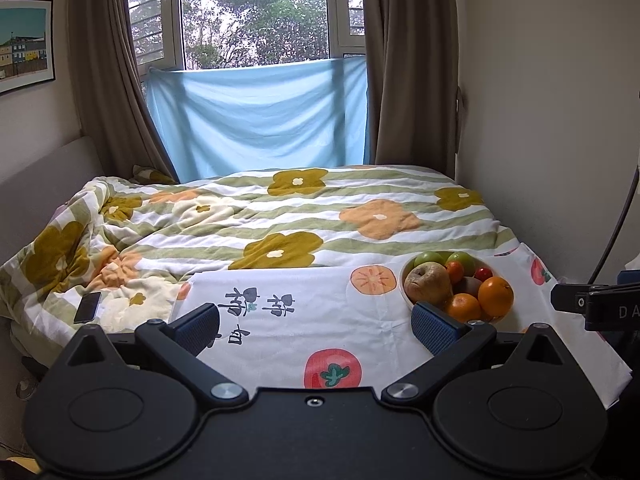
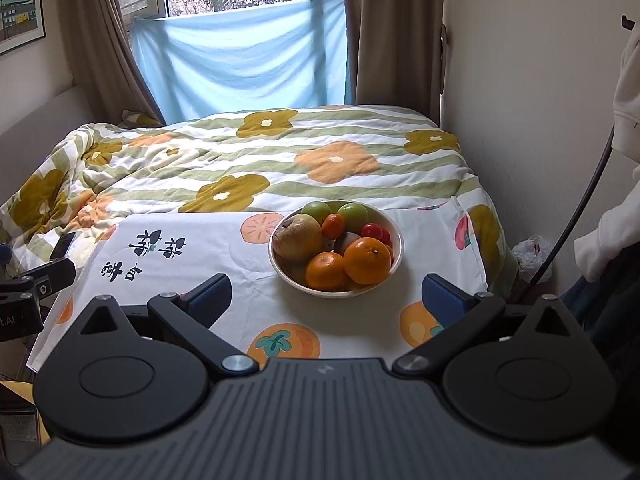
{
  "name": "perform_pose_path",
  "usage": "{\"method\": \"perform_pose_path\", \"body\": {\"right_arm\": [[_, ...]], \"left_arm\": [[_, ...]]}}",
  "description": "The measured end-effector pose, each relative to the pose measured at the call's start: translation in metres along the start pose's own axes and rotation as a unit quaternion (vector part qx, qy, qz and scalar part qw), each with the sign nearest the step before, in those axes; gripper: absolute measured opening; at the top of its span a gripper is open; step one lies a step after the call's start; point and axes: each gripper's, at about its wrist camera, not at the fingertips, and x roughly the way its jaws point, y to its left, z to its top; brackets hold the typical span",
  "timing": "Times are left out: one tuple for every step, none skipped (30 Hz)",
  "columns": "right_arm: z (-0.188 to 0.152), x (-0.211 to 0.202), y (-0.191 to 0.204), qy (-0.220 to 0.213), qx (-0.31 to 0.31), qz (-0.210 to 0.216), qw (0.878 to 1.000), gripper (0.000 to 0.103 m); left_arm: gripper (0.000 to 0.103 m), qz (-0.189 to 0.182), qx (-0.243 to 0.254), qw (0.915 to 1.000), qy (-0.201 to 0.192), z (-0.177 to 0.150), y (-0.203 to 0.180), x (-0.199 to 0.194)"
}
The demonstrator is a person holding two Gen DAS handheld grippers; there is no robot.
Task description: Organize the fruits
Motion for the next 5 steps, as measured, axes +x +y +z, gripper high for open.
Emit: {"method": "perform_pose_path", "body": {"right_arm": [[0.0001,0.0001,0.0001,0.0,0.0,0.0,1.0,0.103],[0.0,0.0002,0.0,0.001,0.0,0.0,1.0,0.103],[0.0002,0.0005,0.0001,0.001,-0.001,0.0,1.0,0.103],[0.0004,0.0005,-0.0003,0.002,-0.001,0.0,1.0,0.103],[0.0006,0.0011,-0.0005,0.003,-0.001,0.0,1.0,0.103]], "left_arm": [[0.103,-0.003,-0.003,1.0,0.0,-0.0004,0.0013,0.0001],[0.103,-0.005,-0.006,1.0,-0.001,-0.0003,0.0021,0.0005],[0.103,-0.006,-0.008,1.0,0.0,-0.0008,0.0022,0.0011],[0.103,-0.006,-0.009,0.9999,0.0,-0.0009,0.0024,0.0018],[0.103,-0.004,-0.01,0.9999,0.002,-0.0013,0.003,0.0034]]}}
